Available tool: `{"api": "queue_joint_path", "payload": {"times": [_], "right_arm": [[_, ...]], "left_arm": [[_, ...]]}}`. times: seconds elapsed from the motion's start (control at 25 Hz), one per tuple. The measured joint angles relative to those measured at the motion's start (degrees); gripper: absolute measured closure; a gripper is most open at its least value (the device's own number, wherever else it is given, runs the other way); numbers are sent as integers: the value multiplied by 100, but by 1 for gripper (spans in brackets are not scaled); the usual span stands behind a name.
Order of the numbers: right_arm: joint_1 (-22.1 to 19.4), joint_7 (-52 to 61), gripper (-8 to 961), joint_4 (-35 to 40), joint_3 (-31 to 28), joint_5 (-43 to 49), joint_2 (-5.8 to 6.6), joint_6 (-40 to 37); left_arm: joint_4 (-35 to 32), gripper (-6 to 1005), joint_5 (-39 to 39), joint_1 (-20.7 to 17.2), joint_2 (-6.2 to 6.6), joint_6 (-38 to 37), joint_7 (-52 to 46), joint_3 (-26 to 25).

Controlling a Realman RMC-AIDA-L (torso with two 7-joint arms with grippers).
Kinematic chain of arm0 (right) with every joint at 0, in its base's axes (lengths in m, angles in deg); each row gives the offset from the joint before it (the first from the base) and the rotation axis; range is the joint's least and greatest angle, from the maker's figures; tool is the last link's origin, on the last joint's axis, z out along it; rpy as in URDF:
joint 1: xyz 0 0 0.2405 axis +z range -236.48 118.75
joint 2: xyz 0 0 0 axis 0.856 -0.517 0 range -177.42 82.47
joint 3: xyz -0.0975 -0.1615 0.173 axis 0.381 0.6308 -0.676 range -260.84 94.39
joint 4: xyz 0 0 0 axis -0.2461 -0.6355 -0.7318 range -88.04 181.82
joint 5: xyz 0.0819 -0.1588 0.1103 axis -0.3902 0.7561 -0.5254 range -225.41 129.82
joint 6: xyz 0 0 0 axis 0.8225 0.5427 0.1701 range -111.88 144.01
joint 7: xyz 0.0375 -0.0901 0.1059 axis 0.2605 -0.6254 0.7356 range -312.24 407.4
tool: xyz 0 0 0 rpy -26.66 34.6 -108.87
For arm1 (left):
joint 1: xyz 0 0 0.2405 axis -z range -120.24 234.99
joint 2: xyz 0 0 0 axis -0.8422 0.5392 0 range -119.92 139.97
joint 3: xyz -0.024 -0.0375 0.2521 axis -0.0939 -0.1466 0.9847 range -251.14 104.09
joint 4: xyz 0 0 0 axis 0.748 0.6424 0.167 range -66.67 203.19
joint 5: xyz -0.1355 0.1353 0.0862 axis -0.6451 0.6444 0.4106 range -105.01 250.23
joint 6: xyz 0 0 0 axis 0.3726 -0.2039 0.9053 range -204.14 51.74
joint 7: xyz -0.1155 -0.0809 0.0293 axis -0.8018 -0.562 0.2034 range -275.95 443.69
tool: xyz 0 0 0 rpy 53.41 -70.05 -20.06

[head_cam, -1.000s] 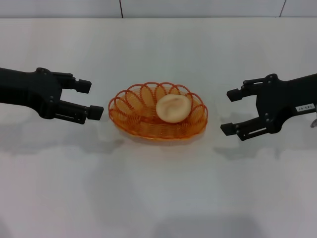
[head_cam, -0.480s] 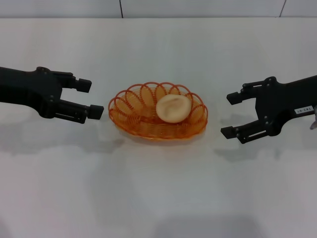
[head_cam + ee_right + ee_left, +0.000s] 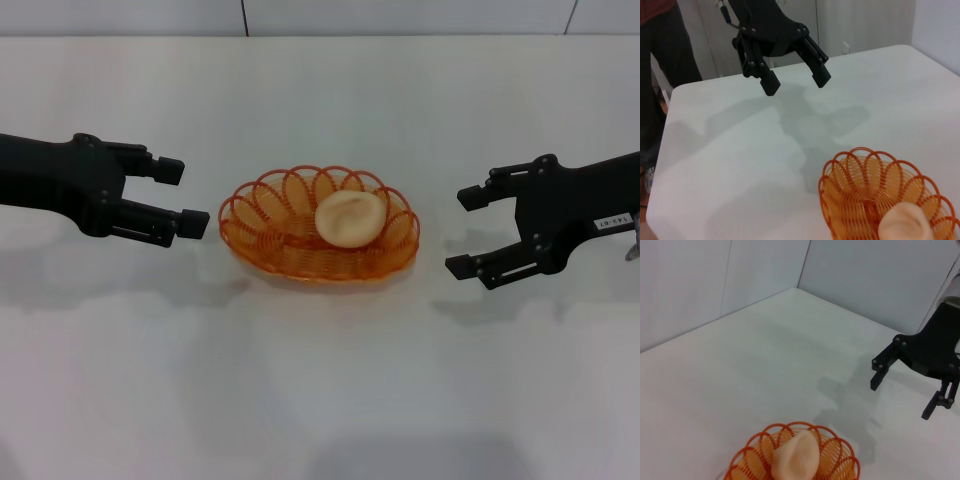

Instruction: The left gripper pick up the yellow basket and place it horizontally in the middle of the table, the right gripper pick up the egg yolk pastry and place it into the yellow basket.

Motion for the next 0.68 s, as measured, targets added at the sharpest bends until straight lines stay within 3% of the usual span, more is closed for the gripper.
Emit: {"api": "queue_joint_path", "payload": {"times": [0.68], "right_arm": [[19,19,126,-12,0,0,0,0]], "left_arm": [[11,113,1,0,0,16,2,0]]}}
